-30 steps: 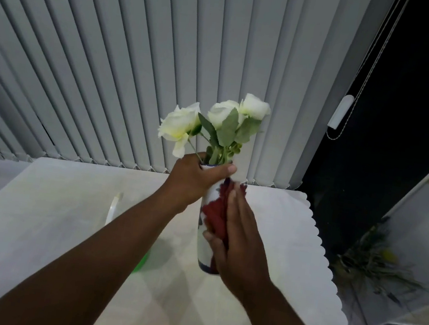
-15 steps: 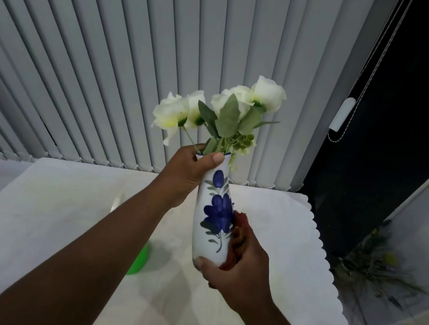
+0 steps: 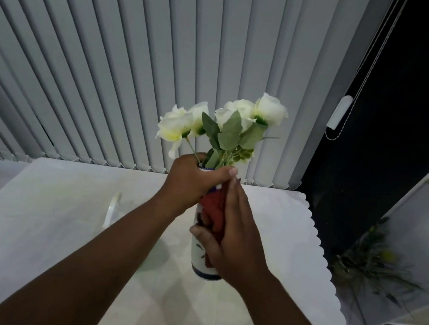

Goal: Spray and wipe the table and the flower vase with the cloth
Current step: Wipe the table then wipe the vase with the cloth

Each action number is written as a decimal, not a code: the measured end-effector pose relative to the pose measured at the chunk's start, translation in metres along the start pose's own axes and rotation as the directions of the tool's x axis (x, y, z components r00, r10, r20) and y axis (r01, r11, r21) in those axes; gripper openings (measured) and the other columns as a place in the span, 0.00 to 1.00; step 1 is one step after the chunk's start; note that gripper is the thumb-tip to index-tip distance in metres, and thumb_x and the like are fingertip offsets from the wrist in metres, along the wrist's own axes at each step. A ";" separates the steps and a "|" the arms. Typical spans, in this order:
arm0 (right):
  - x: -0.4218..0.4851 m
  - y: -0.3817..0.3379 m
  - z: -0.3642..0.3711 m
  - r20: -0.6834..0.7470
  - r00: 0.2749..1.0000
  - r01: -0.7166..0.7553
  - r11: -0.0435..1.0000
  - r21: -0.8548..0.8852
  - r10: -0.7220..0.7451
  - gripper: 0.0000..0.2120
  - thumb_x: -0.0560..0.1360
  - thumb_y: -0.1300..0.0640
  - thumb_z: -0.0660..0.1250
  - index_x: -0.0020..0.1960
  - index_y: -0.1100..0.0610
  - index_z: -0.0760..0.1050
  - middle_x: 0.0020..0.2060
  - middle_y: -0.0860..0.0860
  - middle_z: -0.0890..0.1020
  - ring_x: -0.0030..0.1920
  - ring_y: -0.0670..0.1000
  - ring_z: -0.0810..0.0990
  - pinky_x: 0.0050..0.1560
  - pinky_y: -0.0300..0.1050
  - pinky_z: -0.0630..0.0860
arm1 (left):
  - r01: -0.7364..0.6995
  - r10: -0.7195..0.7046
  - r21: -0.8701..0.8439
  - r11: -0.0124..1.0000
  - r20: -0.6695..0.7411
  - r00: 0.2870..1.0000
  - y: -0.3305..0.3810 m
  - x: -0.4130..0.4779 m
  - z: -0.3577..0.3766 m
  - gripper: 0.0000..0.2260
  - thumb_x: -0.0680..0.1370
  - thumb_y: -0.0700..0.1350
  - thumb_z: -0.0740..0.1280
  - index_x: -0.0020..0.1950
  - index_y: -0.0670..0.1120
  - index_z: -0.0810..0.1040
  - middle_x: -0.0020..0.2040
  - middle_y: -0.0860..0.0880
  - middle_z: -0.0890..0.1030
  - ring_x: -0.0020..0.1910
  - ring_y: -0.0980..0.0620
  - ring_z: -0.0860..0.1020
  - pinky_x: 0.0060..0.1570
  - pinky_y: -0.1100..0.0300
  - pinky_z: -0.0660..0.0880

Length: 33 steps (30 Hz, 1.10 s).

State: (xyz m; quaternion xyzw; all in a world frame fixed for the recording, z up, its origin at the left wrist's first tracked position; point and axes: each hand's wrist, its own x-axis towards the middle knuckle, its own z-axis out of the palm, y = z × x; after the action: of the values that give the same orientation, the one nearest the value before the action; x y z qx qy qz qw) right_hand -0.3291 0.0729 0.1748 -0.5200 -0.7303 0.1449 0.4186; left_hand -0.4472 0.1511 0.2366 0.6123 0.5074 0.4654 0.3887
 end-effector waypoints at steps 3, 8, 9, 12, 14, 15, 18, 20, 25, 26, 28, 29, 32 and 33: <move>0.002 0.005 -0.008 0.131 0.975 -0.215 0.895 0.390 0.177 0.45 0.66 0.44 0.78 0.77 0.38 0.58 0.69 0.37 0.75 0.67 0.38 0.75 0.64 0.32 0.76 | -0.039 0.043 -0.064 0.997 0.069 0.997 0.006 -0.001 -0.003 0.10 0.60 0.61 0.74 0.36 0.59 0.84 0.33 0.57 0.85 0.35 0.60 0.83 0.37 0.63 0.78; -0.036 0.019 0.009 0.229 0.917 -0.399 0.745 0.534 0.327 0.43 0.54 0.51 0.88 0.62 0.35 0.70 0.50 0.38 0.84 0.41 0.46 0.88 0.25 0.45 0.83 | -0.048 0.068 -0.281 0.959 0.062 0.996 0.015 0.009 -0.017 0.06 0.60 0.56 0.73 0.31 0.56 0.84 0.26 0.59 0.80 0.28 0.62 0.77 0.31 0.69 0.73; -0.041 0.020 0.012 0.195 0.917 -0.398 0.748 0.531 0.349 0.43 0.54 0.50 0.87 0.63 0.36 0.70 0.50 0.38 0.83 0.40 0.46 0.88 0.23 0.46 0.82 | -0.048 0.074 -0.295 0.954 0.078 0.994 0.014 0.009 -0.019 0.06 0.60 0.56 0.72 0.31 0.56 0.84 0.26 0.58 0.79 0.28 0.62 0.77 0.31 0.68 0.73; -0.045 0.020 0.021 0.101 0.914 -0.387 0.764 0.516 0.394 0.44 0.55 0.51 0.86 0.64 0.32 0.69 0.51 0.37 0.81 0.42 0.45 0.87 0.23 0.46 0.83 | -0.041 0.060 -0.225 0.974 0.077 0.995 0.008 0.004 -0.016 0.10 0.61 0.60 0.71 0.36 0.56 0.84 0.31 0.58 0.82 0.34 0.60 0.80 0.37 0.64 0.76; -0.046 0.020 0.022 0.025 0.910 -0.378 0.807 0.454 0.413 0.46 0.56 0.49 0.85 0.64 0.26 0.64 0.54 0.37 0.80 0.45 0.47 0.86 0.26 0.46 0.84 | -0.021 0.020 -0.090 0.996 -0.007 1.000 0.004 0.000 -0.009 0.17 0.60 0.67 0.71 0.40 0.57 0.82 0.37 0.58 0.84 0.38 0.60 0.82 0.41 0.62 0.77; -0.046 0.022 0.022 -0.012 0.913 -0.370 0.839 0.398 0.408 0.46 0.56 0.48 0.84 0.65 0.25 0.62 0.57 0.37 0.79 0.49 0.47 0.86 0.32 0.48 0.86 | -0.010 0.009 -0.013 1.000 -0.070 0.997 0.002 -0.002 -0.006 0.20 0.58 0.70 0.71 0.41 0.58 0.81 0.38 0.59 0.84 0.39 0.63 0.82 0.40 0.64 0.76; -0.045 0.023 0.024 -0.065 0.931 -0.353 0.930 0.098 0.360 0.49 0.61 0.40 0.80 0.76 0.40 0.58 0.72 0.43 0.73 0.69 0.49 0.76 0.66 0.49 0.78 | 0.019 -0.003 0.066 0.998 -0.235 0.972 0.000 -0.005 0.001 0.23 0.57 0.71 0.72 0.42 0.57 0.81 0.37 0.62 0.84 0.39 0.67 0.80 0.40 0.65 0.77; -0.042 0.017 0.024 -0.083 0.958 -0.281 0.954 -0.104 0.274 0.50 0.68 0.38 0.75 0.80 0.50 0.53 0.77 0.49 0.67 0.75 0.52 0.69 0.72 0.43 0.67 | 0.011 0.012 0.094 0.996 -0.241 0.970 -0.001 -0.004 0.002 0.20 0.59 0.69 0.72 0.41 0.57 0.81 0.37 0.62 0.84 0.38 0.66 0.81 0.40 0.64 0.78; -0.014 0.009 0.015 -0.144 0.979 0.108 0.964 -0.243 -0.146 0.34 0.83 0.44 0.58 0.80 0.63 0.55 0.79 0.59 0.61 0.80 0.54 0.58 0.79 0.44 0.59 | -0.083 0.085 0.137 0.987 -0.013 0.996 -0.004 -0.003 0.000 0.16 0.62 0.66 0.72 0.42 0.57 0.83 0.37 0.59 0.85 0.38 0.63 0.82 0.39 0.65 0.77; -0.005 0.009 0.008 -0.109 0.989 0.086 0.989 -0.120 -0.100 0.33 0.83 0.45 0.58 0.81 0.58 0.52 0.80 0.53 0.59 0.81 0.48 0.55 0.79 0.38 0.56 | -0.099 0.096 0.118 0.988 0.028 0.995 -0.004 -0.003 -0.002 0.14 0.62 0.65 0.73 0.42 0.59 0.83 0.39 0.59 0.86 0.39 0.62 0.83 0.40 0.64 0.78; 0.006 0.009 -0.005 -0.005 0.999 -0.038 0.984 0.176 0.040 0.33 0.80 0.44 0.61 0.81 0.47 0.51 0.79 0.41 0.61 0.78 0.39 0.59 0.74 0.29 0.59 | -0.128 0.122 0.049 0.991 0.112 0.986 -0.002 -0.003 -0.006 0.12 0.61 0.62 0.74 0.41 0.62 0.82 0.40 0.60 0.86 0.41 0.60 0.83 0.42 0.64 0.79; 0.007 0.010 -0.009 0.022 0.995 -0.096 0.947 0.306 0.094 0.33 0.78 0.44 0.63 0.79 0.43 0.56 0.76 0.38 0.67 0.75 0.36 0.65 0.70 0.27 0.63 | -0.143 0.138 0.020 0.990 0.154 0.978 -0.001 -0.002 -0.008 0.11 0.61 0.61 0.74 0.42 0.62 0.83 0.40 0.60 0.86 0.41 0.60 0.83 0.43 0.63 0.79; -0.005 0.018 -0.009 0.123 0.963 -0.267 0.804 0.531 0.238 0.30 0.65 0.48 0.78 0.65 0.35 0.73 0.59 0.39 0.83 0.58 0.41 0.83 0.56 0.36 0.81 | -0.130 0.149 -0.095 0.987 0.225 0.963 0.006 0.003 -0.014 0.10 0.61 0.57 0.74 0.41 0.60 0.84 0.38 0.59 0.86 0.40 0.59 0.83 0.41 0.62 0.80; -0.013 0.020 -0.006 0.177 0.943 -0.331 0.763 0.556 0.281 0.33 0.60 0.50 0.82 0.61 0.34 0.74 0.54 0.39 0.85 0.51 0.44 0.86 0.45 0.43 0.86 | -0.114 0.147 -0.153 0.982 0.225 0.963 0.008 0.005 -0.016 0.10 0.61 0.55 0.74 0.40 0.58 0.84 0.38 0.58 0.86 0.39 0.59 0.83 0.40 0.63 0.79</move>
State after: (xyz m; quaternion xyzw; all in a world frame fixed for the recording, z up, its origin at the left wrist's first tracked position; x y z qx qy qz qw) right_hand -0.3108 0.0683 0.1595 -0.4737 -0.5735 0.4476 0.4963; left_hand -0.4604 0.1550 0.2492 0.6667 0.3828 0.4484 0.4560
